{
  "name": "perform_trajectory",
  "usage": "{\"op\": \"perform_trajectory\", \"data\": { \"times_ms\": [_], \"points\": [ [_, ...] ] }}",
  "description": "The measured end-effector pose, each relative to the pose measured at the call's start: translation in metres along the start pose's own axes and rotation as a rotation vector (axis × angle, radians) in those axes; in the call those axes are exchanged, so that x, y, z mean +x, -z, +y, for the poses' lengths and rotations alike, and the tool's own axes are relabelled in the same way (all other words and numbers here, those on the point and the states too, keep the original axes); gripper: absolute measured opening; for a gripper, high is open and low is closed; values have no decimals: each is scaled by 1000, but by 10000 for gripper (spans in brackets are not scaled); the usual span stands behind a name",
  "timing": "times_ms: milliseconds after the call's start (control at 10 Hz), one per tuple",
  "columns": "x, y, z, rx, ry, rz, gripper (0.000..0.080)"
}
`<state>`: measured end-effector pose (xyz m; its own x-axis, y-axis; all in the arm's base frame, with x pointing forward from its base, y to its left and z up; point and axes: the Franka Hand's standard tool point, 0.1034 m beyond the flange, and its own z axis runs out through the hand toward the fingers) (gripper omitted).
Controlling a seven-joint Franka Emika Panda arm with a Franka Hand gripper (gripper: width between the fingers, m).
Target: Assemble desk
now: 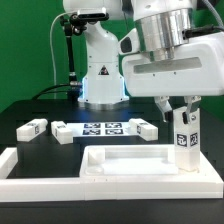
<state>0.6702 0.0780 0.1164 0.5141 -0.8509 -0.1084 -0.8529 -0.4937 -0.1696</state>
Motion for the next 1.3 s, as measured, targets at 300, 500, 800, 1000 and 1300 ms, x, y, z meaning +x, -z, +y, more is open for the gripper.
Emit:
{"op": "perform_trajectory", "data": {
  "times_ms": [300, 500, 800, 1000, 1300],
  "points": [
    [-1, -1, 2, 8, -242, -12, 294],
    [-6, -2, 4, 70, -581, -55, 294],
    [-18, -3, -3, 138, -868, -101, 295],
    [-18, -4, -2, 137, -815, -97, 476],
    [-29, -6, -1, 39, -228, -101, 637]
  ]
}}
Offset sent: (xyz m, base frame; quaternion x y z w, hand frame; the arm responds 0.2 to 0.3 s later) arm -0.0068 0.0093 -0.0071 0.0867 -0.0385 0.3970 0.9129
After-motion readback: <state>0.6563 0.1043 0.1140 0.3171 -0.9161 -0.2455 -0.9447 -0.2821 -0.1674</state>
